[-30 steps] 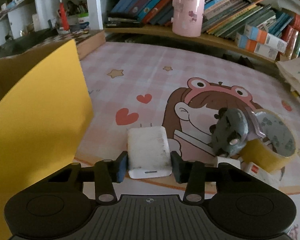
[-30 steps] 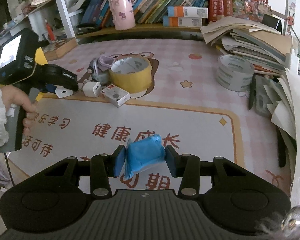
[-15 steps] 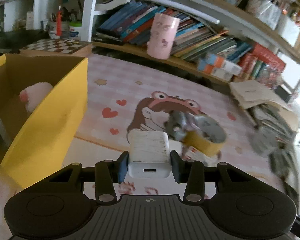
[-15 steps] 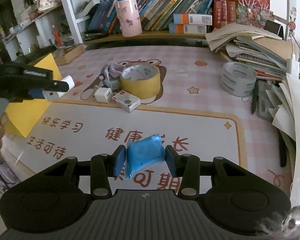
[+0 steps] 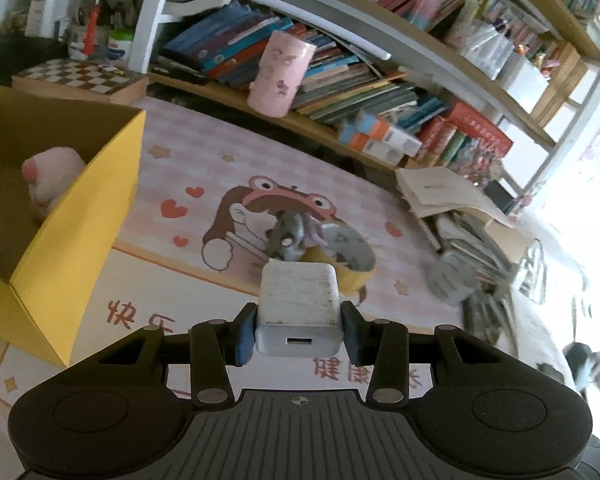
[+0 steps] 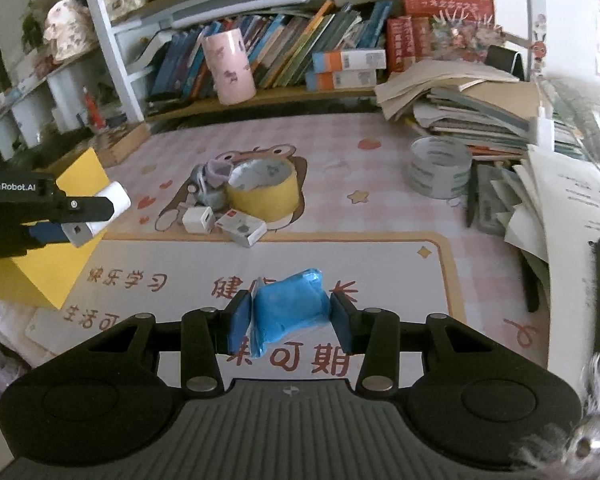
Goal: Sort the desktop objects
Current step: 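Lift and carry the blue item and white charger toward the yellow box with both tools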
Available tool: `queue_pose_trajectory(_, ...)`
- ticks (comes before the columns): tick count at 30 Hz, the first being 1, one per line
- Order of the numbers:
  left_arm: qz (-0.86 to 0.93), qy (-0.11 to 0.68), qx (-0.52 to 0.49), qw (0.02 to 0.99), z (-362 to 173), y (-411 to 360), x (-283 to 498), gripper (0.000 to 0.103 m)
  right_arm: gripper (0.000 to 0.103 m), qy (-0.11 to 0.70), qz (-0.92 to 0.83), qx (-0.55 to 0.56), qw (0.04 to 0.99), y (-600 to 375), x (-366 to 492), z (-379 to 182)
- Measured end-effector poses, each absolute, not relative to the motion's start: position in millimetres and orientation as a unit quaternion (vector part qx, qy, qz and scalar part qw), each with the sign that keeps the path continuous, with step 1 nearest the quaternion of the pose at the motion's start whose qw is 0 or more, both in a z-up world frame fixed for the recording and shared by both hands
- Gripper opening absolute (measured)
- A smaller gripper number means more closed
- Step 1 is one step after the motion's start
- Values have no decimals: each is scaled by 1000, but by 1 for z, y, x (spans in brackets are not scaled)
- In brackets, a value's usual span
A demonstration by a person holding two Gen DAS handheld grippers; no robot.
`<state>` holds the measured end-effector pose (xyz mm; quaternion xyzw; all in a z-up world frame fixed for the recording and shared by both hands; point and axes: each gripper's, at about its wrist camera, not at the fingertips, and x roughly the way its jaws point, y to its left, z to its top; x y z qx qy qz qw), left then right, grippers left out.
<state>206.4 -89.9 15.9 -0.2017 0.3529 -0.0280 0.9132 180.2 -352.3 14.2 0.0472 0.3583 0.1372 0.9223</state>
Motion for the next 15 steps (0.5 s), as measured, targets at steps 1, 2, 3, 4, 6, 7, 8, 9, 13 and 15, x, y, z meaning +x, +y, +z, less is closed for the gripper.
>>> queue_pose_trajectory(1,-34,353,-201,913,17,-90,204,42,40,356,134,48,923,-351,177,17)
queue_pose_trajectory(2,-39,354,-200,913,18,-89,203,42,40,354,131,51,924,-350,174,19)
queue_pose_trajectory(3,-45,354,-200,912,19,-88,201,42,40,353,128,54,925,-349,171,20)
queue_pose_trajectory(4,-52,355,-200,912,20,-87,199,42,40,351,123,57,926,-347,168,22)
queue_pose_trajectory(6,-60,354,-201,912,22,-86,196,42,40,350,115,63,928,-345,163,24)
queue_pose_trajectory(7,-65,353,-202,911,23,-85,194,42,40,350,111,66,928,-343,160,25)
queue_pose_trajectory(8,-69,353,-204,910,23,-84,193,42,40,350,108,68,928,-341,157,25)
queue_pose_trajectory(9,-73,353,-207,910,24,-83,192,42,40,350,106,69,928,-339,154,26)
queue_pose_trajectory(13,-90,344,-214,910,30,-75,182,42,40,346,100,69,930,-329,144,30)
queue_pose_trajectory(15,-96,341,-218,909,32,-70,175,42,40,344,99,71,931,-324,141,32)
